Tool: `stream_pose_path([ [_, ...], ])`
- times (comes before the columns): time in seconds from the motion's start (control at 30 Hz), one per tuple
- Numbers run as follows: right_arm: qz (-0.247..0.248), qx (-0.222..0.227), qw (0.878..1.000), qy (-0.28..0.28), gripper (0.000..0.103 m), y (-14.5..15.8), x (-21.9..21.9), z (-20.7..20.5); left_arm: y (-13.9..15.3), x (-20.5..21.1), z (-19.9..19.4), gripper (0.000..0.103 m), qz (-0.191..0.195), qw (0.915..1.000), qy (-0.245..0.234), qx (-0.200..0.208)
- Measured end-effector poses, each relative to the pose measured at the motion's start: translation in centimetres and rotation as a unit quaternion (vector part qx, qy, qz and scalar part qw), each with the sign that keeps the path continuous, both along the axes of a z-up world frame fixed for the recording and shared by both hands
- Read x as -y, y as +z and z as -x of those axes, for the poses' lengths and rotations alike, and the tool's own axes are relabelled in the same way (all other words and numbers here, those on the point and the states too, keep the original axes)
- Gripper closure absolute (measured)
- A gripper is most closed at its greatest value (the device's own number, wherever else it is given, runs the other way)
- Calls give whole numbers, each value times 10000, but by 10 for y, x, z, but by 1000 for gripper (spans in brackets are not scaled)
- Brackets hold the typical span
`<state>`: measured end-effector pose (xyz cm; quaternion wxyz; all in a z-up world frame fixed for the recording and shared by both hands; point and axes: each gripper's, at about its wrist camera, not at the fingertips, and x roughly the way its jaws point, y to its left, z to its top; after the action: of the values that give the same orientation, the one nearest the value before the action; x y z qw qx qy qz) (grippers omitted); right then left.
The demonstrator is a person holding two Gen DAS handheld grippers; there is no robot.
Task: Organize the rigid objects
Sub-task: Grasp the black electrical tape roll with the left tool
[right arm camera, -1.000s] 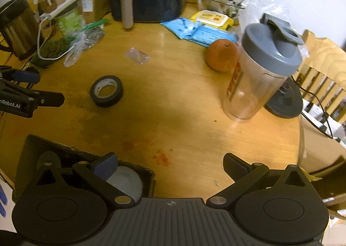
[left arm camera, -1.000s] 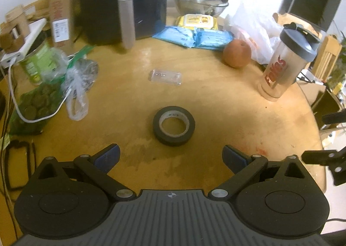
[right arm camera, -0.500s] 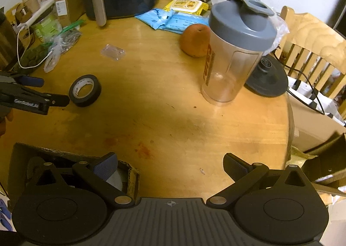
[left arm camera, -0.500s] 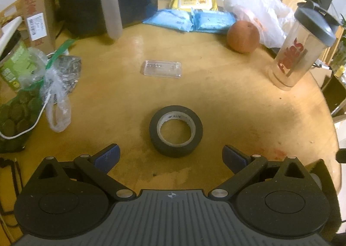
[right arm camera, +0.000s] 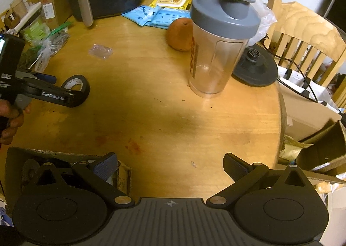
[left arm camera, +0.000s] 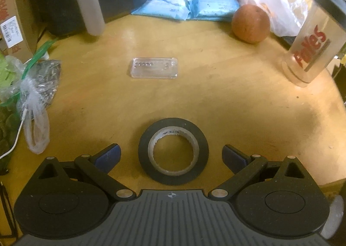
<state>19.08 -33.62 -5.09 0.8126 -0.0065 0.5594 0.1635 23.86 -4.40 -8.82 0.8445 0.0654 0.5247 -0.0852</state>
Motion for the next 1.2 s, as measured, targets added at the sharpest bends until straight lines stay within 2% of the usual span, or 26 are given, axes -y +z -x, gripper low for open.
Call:
stream_pose_path([
  [0.07,-10,-11,10000,-5,0,0,2,1,-4,2,-4,3,-44,10000,-32,-26],
  [0.1,-2,-13,10000,-1,0,1,2,1,-6,3,-6,13,-86,9999,-47,-37],
  [0.27,-3,-32,10000,-33,0,1,3,2,-12,1,-12,22,-75,9999,-38,-107],
  [0.33,-7,-40,10000,-64,0,1,4,3,-10,1,-11,30,-73,9999,-73,-85],
  [0.6,-24,-81,9999,-93,0,0,5,1,-8,0,-10,31,-62,9999,-45,-144],
  [0.8,-44,-87,9999,-49,0,0,3,1,1,-5,-8,30,-1,9999,99,-42],
  [1.2,-113,-38,9998,162,0,4,-10,-1,36,-15,9,31,135,9986,410,301],
])
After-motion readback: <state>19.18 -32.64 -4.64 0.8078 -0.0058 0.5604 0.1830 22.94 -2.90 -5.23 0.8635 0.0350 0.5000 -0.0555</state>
